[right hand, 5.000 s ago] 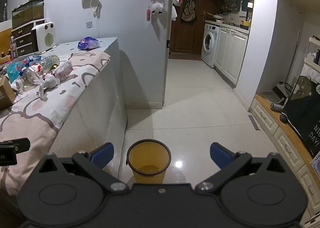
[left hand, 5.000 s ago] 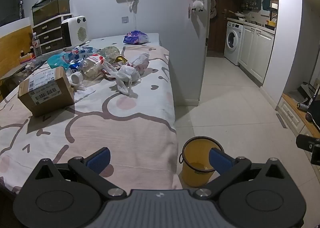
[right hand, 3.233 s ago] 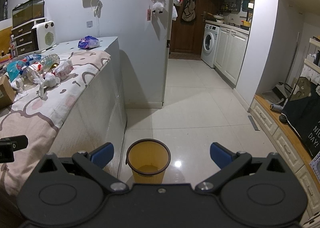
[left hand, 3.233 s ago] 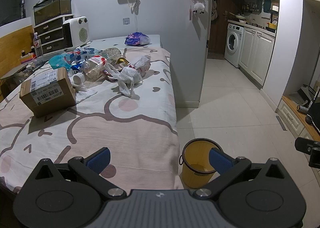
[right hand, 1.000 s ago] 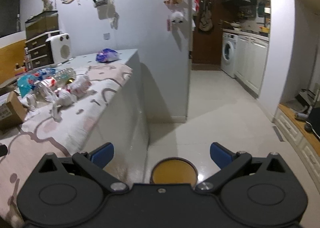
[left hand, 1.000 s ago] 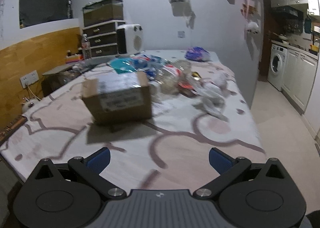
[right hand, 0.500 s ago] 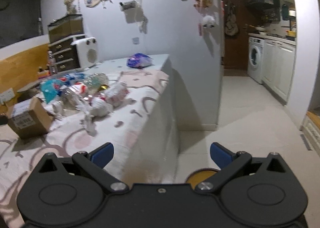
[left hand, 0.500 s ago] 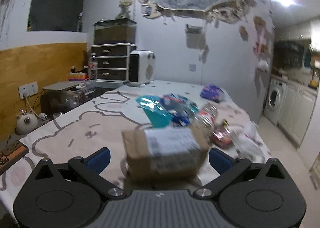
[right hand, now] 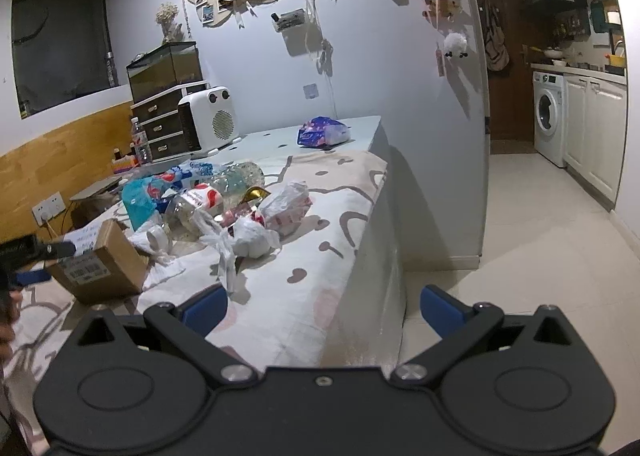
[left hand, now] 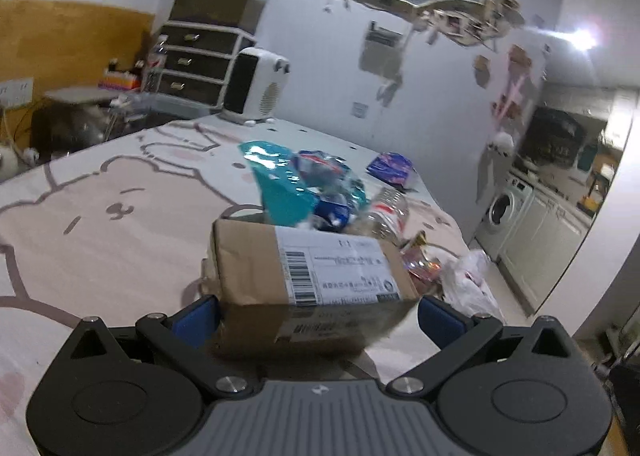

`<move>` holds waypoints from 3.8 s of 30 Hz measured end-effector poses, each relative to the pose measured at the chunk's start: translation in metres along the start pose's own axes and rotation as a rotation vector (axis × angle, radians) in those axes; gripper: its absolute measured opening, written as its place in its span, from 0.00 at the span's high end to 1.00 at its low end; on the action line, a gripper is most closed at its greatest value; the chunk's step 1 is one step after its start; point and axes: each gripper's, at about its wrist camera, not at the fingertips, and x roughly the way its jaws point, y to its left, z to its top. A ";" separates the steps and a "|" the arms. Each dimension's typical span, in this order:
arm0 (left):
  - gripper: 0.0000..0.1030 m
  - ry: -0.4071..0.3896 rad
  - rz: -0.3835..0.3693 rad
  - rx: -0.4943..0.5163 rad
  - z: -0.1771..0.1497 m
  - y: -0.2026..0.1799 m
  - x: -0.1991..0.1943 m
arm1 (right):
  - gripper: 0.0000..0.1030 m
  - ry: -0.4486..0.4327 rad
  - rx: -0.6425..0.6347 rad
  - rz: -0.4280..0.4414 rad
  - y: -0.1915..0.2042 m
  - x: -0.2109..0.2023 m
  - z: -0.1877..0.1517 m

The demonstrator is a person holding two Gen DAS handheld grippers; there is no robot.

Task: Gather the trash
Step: 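Grasp the cardboard box with the left tool while the right tool grasps the white plastic bag, then carry the cardboard box and white bag with both tools over the yellow wastebasket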

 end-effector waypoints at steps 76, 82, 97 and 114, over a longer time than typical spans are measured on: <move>0.98 -0.031 0.121 -0.169 -0.045 -0.063 0.009 | 0.96 0.236 0.270 0.189 0.034 0.154 0.010; 0.98 -0.031 0.129 -0.176 -0.050 -0.067 0.003 | 0.96 0.223 0.228 0.181 0.017 0.127 0.006; 0.97 -0.020 0.142 -0.180 -0.051 -0.072 0.002 | 0.56 0.195 0.319 0.279 -0.006 0.077 0.001; 0.96 0.000 0.134 -0.147 -0.052 -0.073 0.010 | 0.39 0.139 0.234 0.078 0.031 0.116 -0.006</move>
